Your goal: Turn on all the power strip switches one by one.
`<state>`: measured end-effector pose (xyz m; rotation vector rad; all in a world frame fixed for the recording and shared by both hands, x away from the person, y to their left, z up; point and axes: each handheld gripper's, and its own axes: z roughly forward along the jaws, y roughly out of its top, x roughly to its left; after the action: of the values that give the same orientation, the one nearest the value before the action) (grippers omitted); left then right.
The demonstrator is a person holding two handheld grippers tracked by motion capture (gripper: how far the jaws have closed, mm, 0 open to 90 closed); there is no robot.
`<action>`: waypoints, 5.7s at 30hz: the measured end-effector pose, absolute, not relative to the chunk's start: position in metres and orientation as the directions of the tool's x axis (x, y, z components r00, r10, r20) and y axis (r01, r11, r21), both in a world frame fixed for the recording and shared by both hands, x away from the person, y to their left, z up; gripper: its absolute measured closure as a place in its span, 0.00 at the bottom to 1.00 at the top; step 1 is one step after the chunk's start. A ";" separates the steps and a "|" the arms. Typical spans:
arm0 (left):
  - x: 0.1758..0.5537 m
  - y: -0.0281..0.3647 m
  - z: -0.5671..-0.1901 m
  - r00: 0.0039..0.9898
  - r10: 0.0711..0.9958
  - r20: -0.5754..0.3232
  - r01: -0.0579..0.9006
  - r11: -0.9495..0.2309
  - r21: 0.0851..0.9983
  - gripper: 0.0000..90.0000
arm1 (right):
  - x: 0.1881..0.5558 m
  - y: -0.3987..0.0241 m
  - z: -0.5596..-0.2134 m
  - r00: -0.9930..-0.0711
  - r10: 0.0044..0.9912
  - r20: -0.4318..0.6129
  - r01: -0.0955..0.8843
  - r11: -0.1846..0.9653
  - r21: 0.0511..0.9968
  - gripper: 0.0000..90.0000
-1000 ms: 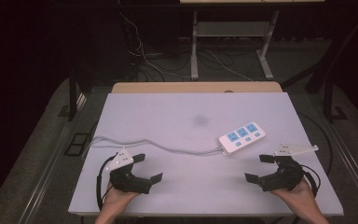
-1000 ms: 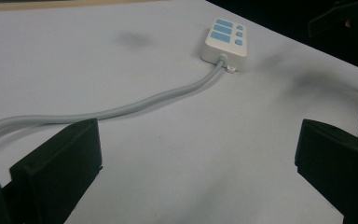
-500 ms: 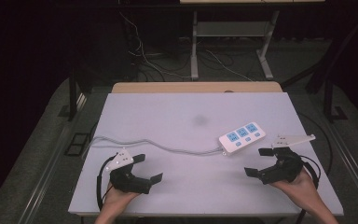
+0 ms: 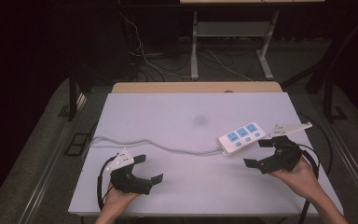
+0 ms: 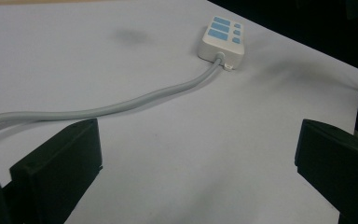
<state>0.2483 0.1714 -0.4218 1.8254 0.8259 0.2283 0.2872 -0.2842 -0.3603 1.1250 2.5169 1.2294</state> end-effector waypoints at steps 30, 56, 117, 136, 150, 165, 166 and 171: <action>0.250 0.173 -0.422 0.745 0.630 -0.218 0.414 -0.182 0.892 0.00 | 0.341 -0.286 -0.352 -0.711 0.674 0.199 0.589 0.417 0.692 0.13; 0.249 0.174 -0.422 0.746 0.635 -0.201 0.400 -0.186 0.897 0.00 | 0.374 -0.284 -0.378 -0.699 0.672 0.244 0.652 0.458 0.605 1.00; 0.247 0.173 -0.422 0.754 0.633 -0.178 0.388 -0.209 0.898 0.00 | 0.385 -0.266 -0.415 -0.719 0.664 0.204 0.638 0.516 0.571 1.00; 0.249 0.174 -0.422 0.753 0.632 -0.185 0.391 -0.203 0.898 0.00 | 0.384 -0.278 -0.402 -0.702 0.680 0.212 0.651 0.490 0.580 1.00; 0.249 0.174 -0.423 0.753 0.632 -0.182 0.390 -0.206 0.898 0.00 | 0.385 -0.293 -0.381 -0.690 0.697 0.198 0.645 0.467 0.605 1.00; 0.249 0.174 -0.422 0.753 0.632 -0.183 0.390 -0.205 0.898 0.00 | 0.391 -0.313 -0.378 -0.650 0.733 0.200 0.669 0.429 0.606 1.00; 0.248 0.174 -0.422 0.752 0.633 -0.184 0.390 -0.203 0.898 0.00 | 0.391 -0.314 -0.379 -0.650 0.733 0.199 0.670 0.429 0.606 1.00; 0.249 0.175 -0.422 0.751 0.635 -0.181 0.388 -0.202 0.899 0.00 | 0.392 -0.315 -0.385 -0.643 0.739 0.202 0.679 0.427 0.597 1.00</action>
<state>0.2488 0.1754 -0.4222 1.8252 0.7949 0.2743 0.3923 -0.3150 -0.3852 1.2834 2.5759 1.0123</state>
